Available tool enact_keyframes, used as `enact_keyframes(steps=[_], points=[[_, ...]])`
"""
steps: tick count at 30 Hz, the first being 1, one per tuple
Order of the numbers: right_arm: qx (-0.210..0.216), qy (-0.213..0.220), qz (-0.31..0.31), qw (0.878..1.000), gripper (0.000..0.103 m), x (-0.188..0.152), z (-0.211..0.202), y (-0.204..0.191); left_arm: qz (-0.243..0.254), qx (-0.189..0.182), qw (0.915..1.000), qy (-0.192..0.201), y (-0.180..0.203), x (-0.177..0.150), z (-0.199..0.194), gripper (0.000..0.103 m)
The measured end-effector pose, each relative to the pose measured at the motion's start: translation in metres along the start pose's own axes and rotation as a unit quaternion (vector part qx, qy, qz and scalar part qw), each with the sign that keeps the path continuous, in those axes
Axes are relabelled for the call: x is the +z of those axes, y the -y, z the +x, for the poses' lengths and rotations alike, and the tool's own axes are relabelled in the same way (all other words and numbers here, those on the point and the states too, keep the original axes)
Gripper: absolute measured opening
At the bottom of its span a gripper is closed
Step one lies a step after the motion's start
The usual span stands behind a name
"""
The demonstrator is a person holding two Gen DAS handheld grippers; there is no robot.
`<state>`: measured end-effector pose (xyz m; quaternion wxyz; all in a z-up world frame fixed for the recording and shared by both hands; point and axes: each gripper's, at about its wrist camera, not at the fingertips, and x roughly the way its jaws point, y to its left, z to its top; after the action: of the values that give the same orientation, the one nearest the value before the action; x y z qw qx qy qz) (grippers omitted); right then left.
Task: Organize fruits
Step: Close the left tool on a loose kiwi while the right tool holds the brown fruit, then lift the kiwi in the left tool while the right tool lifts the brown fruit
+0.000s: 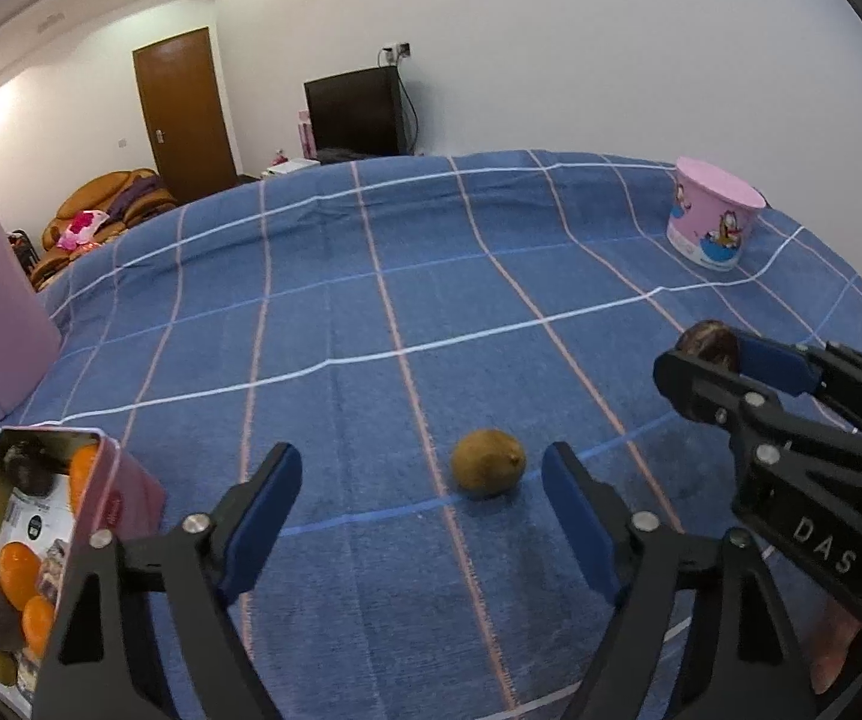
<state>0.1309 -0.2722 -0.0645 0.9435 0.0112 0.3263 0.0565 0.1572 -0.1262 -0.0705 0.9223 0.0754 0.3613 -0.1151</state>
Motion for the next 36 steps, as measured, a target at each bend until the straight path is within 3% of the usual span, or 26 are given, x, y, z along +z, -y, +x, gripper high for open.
enact_keyframes(steps=[5,10,14,17,19,23,36], points=[[0.002,-0.001,0.004,1.000,0.041,0.000,0.001,0.002,0.002,-0.019,0.9996,-0.019,0.003,0.001,0.009,0.070],[0.001,-0.001,0.005,1.000,0.041,-0.001,0.001,0.002,-0.004,-0.031,0.9989,-0.034,0.001,0.001,0.016,0.069],[0.000,-0.001,0.006,1.000,0.041,-0.001,0.000,0.002,0.013,-0.035,0.9985,-0.039,0.008,0.001,0.018,0.062],[-0.001,0.000,0.006,1.000,0.041,-0.001,0.000,0.001,0.010,-0.047,0.9977,-0.047,0.008,0.002,0.022,0.047],[0.001,0.001,0.004,1.000,0.041,-0.001,0.000,0.001,0.006,-0.055,0.9971,-0.053,0.006,0.002,0.025,0.032],[0.009,0.003,0.003,1.000,0.041,0.000,0.000,0.001,0.004,-0.064,0.9966,-0.052,0.006,0.002,0.024,0.032],[0.018,0.030,-0.010,0.999,0.041,-0.002,-0.011,-0.002,-0.008,-0.057,0.9983,0.007,0.000,0.002,0.001,0.032]])
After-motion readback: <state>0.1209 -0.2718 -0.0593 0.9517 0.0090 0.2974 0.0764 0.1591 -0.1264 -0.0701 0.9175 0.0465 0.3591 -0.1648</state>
